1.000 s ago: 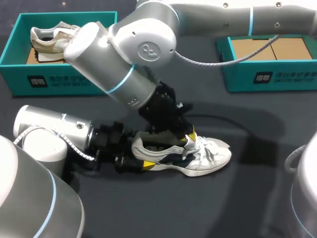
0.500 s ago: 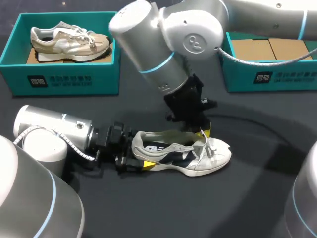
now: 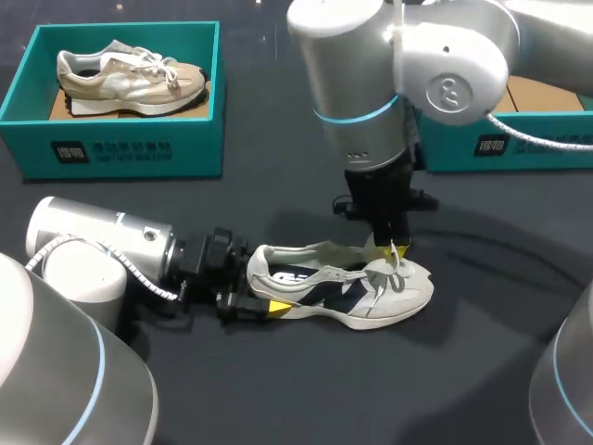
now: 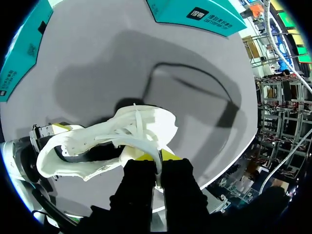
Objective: Take the shoe out of the shoebox, open the shoe tongue, remove and reinsert the insole, then place the shoe into the shoebox
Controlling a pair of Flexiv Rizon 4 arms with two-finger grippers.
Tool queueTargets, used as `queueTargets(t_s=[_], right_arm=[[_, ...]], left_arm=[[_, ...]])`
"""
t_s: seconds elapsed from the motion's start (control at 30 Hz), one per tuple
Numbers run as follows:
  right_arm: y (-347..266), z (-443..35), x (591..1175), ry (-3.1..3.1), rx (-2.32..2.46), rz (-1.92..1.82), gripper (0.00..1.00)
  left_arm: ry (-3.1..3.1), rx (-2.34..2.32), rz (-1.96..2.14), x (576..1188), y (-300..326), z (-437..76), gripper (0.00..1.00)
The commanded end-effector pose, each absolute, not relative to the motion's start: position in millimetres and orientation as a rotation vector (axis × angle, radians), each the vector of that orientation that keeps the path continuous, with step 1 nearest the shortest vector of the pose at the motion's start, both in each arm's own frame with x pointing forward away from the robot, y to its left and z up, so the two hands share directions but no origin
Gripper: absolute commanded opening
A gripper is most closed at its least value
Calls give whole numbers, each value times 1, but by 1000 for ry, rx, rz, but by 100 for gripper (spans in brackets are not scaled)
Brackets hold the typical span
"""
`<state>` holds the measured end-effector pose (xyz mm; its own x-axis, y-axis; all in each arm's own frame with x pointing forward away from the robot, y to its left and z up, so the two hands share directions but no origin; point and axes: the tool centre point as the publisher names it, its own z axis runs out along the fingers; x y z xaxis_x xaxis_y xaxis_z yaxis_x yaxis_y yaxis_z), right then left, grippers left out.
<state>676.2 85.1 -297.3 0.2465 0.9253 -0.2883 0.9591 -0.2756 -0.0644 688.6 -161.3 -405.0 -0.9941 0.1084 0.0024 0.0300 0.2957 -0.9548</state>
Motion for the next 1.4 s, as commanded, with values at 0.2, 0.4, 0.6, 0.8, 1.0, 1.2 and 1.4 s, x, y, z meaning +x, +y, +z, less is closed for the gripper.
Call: queueTargets(t_s=[0.2, 0.4, 0.6, 0.8, 1.0, 1.2, 1.4], right_arm=[[79, -307, 671, 1817, 2463, -324, 0], [78, -324, 668, 1960, 2477, -270, 0], [75, -333, 668, 2032, 2490, -213, 0], [68, -337, 666, 2044, 2499, -170, 0], [58, -342, 665, 2022, 2529, -165, 2], [48, -348, 665, 1973, 2564, -199, 16], [37, -351, 666, 1909, 2584, -235, 22]], left_arm=[[-2478, -132, 1820, 687, -162, -408, 0], [-2478, -132, 1820, 687, -162, -408, 0], [-2478, -132, 1820, 687, -162, -408, 0], [-2478, -132, 1820, 687, -162, -408, 0], [-2478, -132, 1820, 687, -162, -408, 0], [-2478, -132, 1820, 687, -162, -408, 0], [-2478, -132, 1820, 687, -162, -408, 0]])
